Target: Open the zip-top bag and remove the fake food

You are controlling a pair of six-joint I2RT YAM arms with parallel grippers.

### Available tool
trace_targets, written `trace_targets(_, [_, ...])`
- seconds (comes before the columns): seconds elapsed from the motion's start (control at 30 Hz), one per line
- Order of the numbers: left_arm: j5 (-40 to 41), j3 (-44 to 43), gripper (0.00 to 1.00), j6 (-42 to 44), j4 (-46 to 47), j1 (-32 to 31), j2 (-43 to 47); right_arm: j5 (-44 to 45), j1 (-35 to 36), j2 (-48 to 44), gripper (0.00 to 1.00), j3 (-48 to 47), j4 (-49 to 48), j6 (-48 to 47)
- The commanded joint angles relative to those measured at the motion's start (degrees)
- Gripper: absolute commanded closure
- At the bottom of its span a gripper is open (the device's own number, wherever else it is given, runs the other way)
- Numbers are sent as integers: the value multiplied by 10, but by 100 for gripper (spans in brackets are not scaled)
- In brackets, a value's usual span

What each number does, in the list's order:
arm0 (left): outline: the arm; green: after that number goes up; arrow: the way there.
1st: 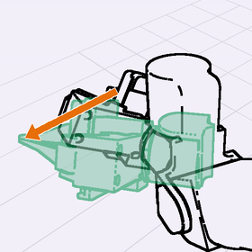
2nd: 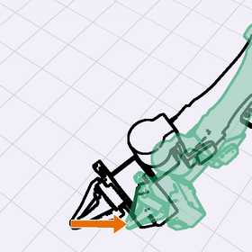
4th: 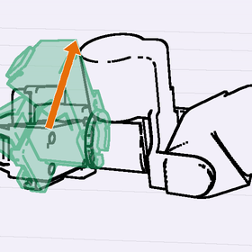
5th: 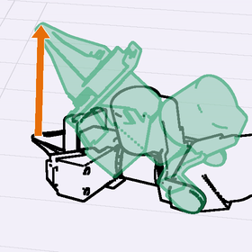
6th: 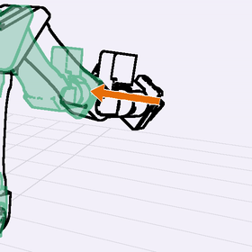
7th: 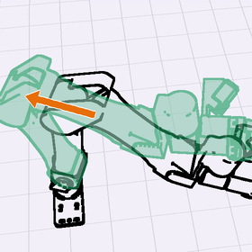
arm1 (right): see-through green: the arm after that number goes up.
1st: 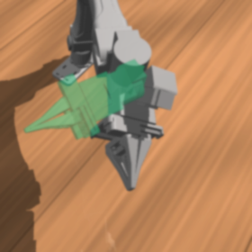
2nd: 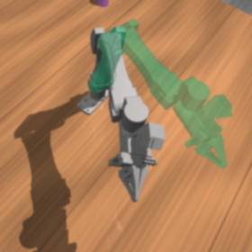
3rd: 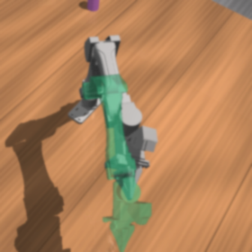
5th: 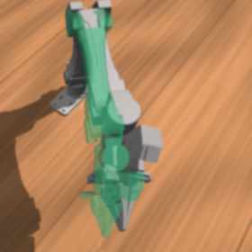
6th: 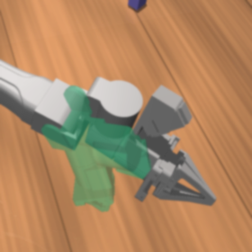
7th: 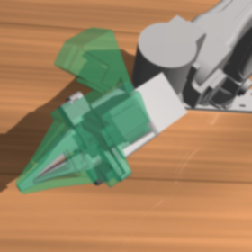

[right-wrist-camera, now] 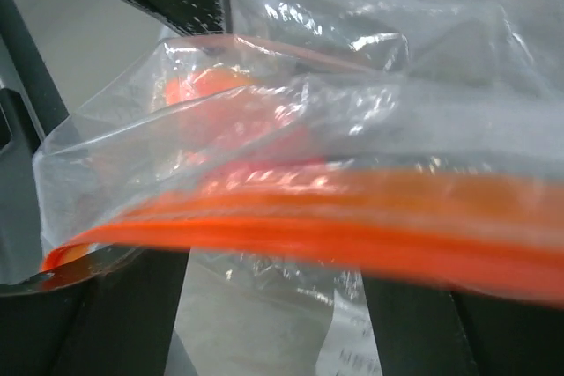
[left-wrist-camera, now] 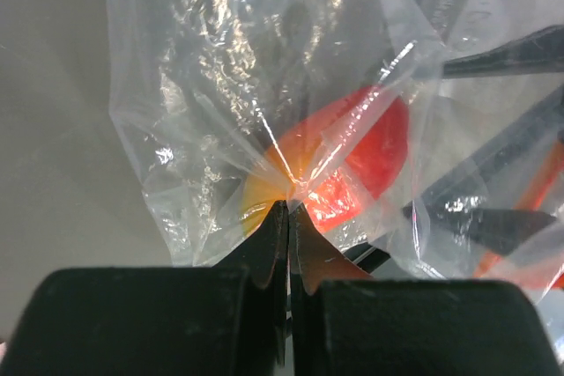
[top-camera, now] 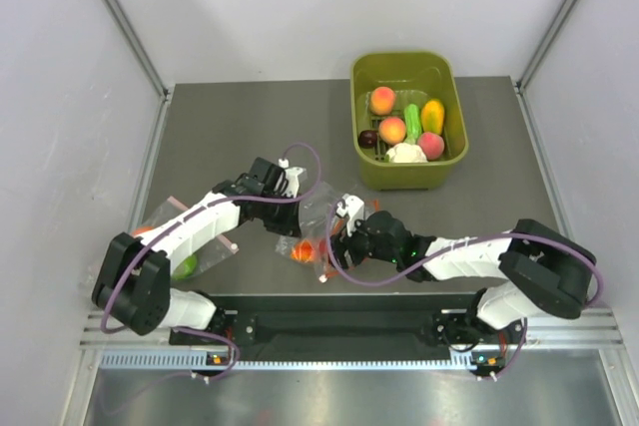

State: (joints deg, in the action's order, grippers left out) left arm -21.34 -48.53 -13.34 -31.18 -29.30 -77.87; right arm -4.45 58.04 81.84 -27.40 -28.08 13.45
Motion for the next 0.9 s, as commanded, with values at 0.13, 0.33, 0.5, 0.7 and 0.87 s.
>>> trace_targets(0.13, [-41, -14, 100, 14, 23, -3, -11, -51, 15, 51, 21, -10, -103, -27])
trace_targets(0.33, [-62, -13, 100, 15, 30, -2, -13, -71, 31, 106, 18, -18, -131, -25])
trace_targets(0.5, [-73, -12, 100, 16, 33, -4, -15, -69, 35, 127, 30, -5, -181, -10])
trace_targets(0.7, [-57, -13, 100, 16, 26, -5, -19, -41, 37, 80, 71, 42, -227, 2])
trace_targets(0.87, [-30, -16, 100, 16, 16, -6, -18, 1, 48, -18, 83, 52, -117, -7])
